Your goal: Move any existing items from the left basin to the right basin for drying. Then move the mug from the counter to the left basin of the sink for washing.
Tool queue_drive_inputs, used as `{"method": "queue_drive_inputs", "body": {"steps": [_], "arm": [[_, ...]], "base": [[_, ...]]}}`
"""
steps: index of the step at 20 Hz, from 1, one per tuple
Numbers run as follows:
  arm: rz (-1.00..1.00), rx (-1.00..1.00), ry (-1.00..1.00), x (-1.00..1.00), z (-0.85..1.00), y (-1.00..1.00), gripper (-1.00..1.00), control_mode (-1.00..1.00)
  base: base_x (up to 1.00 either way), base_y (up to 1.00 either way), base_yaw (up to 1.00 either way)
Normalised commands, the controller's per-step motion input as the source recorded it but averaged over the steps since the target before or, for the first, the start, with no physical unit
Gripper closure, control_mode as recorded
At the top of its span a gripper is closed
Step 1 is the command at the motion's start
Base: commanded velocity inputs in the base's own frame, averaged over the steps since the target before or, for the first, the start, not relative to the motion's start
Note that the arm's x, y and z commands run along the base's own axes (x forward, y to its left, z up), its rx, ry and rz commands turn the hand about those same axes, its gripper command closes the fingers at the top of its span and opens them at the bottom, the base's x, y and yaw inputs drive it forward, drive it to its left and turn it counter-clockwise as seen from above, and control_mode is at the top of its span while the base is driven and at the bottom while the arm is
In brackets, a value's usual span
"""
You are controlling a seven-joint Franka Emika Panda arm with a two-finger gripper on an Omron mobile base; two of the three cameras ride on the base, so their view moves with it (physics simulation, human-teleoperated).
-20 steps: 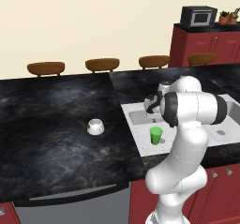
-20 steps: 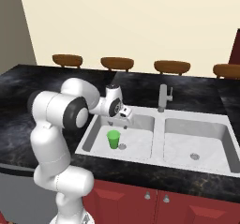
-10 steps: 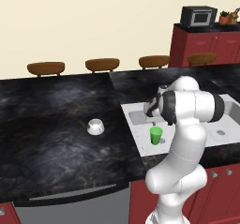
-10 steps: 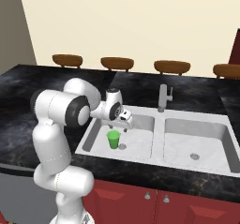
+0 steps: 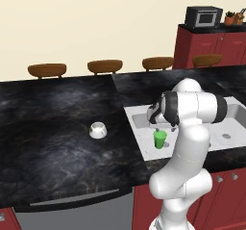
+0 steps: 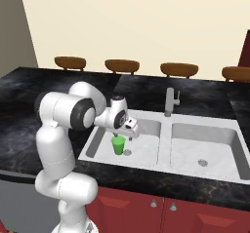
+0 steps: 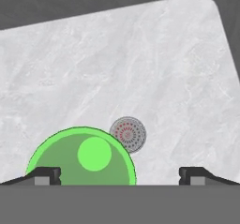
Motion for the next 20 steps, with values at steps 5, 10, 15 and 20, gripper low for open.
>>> {"method": "queue_drive_inputs", "body": {"steps": [5, 10, 15, 20], "arm": [[0.00, 0.00, 0.00, 0.00, -0.13, -0.01, -1.00, -1.00], [0.00, 0.00, 0.00, 0.00, -0.13, -0.02, -1.00, -1.00], [0.00, 0.00, 0.00, 0.00, -0.12, -0.04, -1.00, -1.00], [0.00, 0.00, 0.00, 0.00, -0.14, -0.02, -1.00, -1.00]], "base": [[0.00, 0.00, 0.00], [0.00, 0.00, 0.00], [0.00, 0.00, 0.00], [0.00, 0.00, 0.00]]}}
